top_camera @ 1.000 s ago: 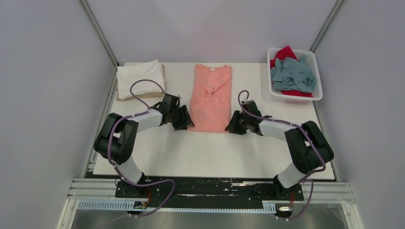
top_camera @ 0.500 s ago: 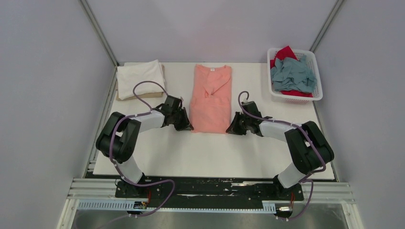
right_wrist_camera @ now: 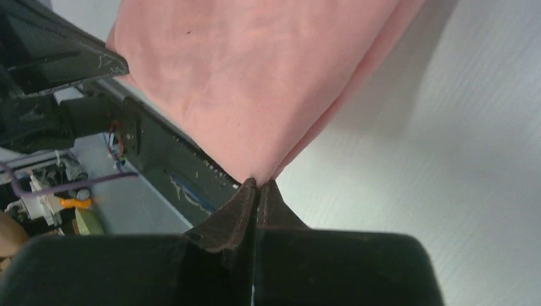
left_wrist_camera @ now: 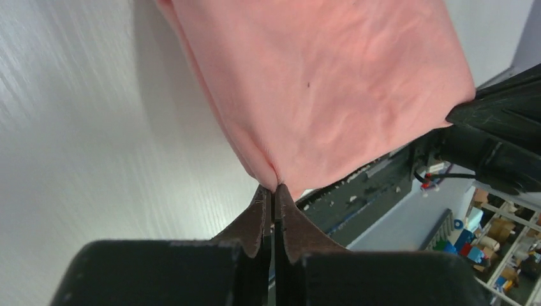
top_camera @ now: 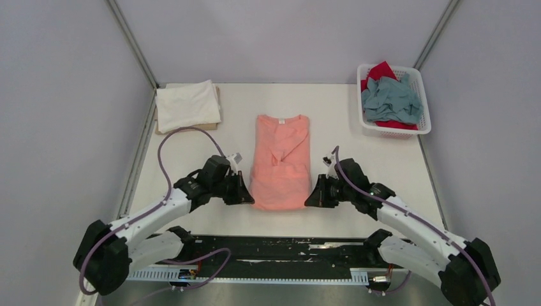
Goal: Fold and stack the t-shirts
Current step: Grab one side of the 2/3 rectangular tshirt with both arms, then fold the long partially folded tshirt into a neat square, then smooth out wrinkles on the folded tshirt
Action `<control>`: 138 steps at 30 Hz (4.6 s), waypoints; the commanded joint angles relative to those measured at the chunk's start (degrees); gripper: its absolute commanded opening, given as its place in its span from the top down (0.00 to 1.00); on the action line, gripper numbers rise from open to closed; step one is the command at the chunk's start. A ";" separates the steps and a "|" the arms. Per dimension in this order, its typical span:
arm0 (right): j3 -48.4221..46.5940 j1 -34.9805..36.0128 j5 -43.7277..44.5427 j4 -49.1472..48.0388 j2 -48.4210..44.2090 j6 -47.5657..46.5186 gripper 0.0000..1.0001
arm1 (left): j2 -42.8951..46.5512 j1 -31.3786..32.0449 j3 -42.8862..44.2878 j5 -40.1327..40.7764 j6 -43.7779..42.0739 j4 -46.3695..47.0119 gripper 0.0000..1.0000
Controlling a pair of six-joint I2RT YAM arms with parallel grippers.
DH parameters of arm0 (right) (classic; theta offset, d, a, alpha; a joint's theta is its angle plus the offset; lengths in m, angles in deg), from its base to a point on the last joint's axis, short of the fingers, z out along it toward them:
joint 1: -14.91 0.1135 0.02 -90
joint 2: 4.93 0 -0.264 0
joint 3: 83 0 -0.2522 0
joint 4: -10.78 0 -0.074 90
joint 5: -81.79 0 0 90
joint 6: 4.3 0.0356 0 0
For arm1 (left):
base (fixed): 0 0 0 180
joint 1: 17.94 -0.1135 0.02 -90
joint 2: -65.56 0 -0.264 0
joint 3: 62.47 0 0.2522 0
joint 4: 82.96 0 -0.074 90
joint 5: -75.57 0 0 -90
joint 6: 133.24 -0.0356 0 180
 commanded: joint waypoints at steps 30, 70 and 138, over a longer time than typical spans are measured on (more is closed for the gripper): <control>-24.83 -18.88 -1.64 -6.33 15.73 -5.52 1.00 | -17.74 -14.27 30.10 -2.78 -4.44 2.22 1.00; -40.89 -22.56 -10.75 -18.20 42.80 -8.56 0.01 | -43.72 -19.03 55.42 -7.06 -8.57 1.64 0.00; -17.34 -20.91 -7.52 -30.89 37.75 -2.02 0.00 | -38.60 -14.95 32.08 -7.59 -7.32 8.38 0.00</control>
